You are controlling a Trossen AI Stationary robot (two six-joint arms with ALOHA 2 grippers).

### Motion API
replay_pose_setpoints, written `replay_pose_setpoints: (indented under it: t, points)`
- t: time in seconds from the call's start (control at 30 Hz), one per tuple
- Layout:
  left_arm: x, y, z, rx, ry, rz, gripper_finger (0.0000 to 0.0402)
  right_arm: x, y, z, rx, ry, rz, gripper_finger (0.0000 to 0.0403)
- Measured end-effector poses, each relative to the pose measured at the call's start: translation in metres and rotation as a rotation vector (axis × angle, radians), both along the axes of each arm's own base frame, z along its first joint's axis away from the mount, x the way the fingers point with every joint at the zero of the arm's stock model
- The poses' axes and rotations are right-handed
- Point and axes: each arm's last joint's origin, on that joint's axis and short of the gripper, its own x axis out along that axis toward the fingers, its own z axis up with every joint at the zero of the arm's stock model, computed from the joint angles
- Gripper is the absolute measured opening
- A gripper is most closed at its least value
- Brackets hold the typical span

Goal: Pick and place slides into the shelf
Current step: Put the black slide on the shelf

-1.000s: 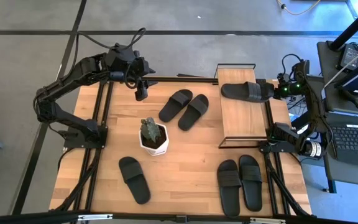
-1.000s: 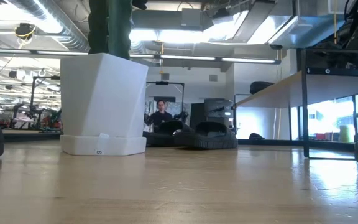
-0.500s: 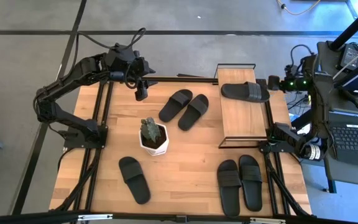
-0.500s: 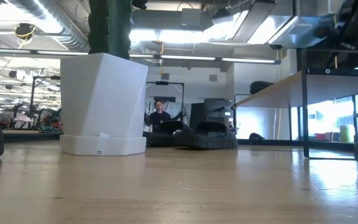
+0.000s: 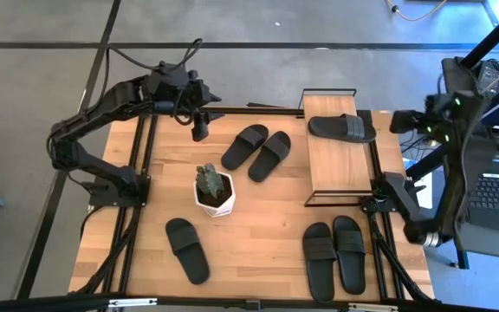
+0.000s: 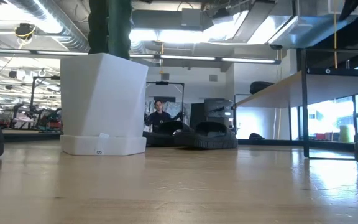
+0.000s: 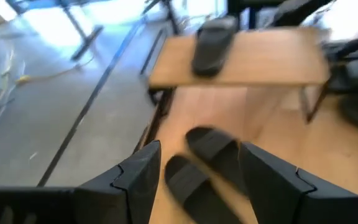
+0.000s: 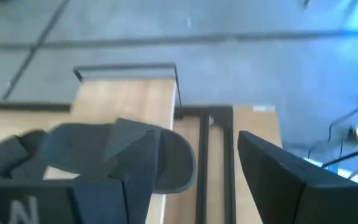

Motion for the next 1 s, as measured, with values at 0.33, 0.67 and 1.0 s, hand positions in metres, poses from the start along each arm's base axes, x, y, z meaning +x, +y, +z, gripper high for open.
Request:
replay_pose_setpoints:
  t: [0.33,0.67,1.0]
  points:
    - [0.078,-0.004,-0.029,-0.093,-0.093,-0.357,0.0207,0.015,0.061,0.008,-0.207,-0.182,0.183,0.0220]
    - [0.156,0.000,-0.077,-0.067,-0.166,-0.408,0.0207,0.016,0.063,0.008,-0.211,-0.207,0.240,0.0220]
    - [0.197,0.015,-0.111,0.081,-0.219,-0.304,0.0207,0.016,0.063,0.007,-0.196,-0.212,0.237,0.0220]
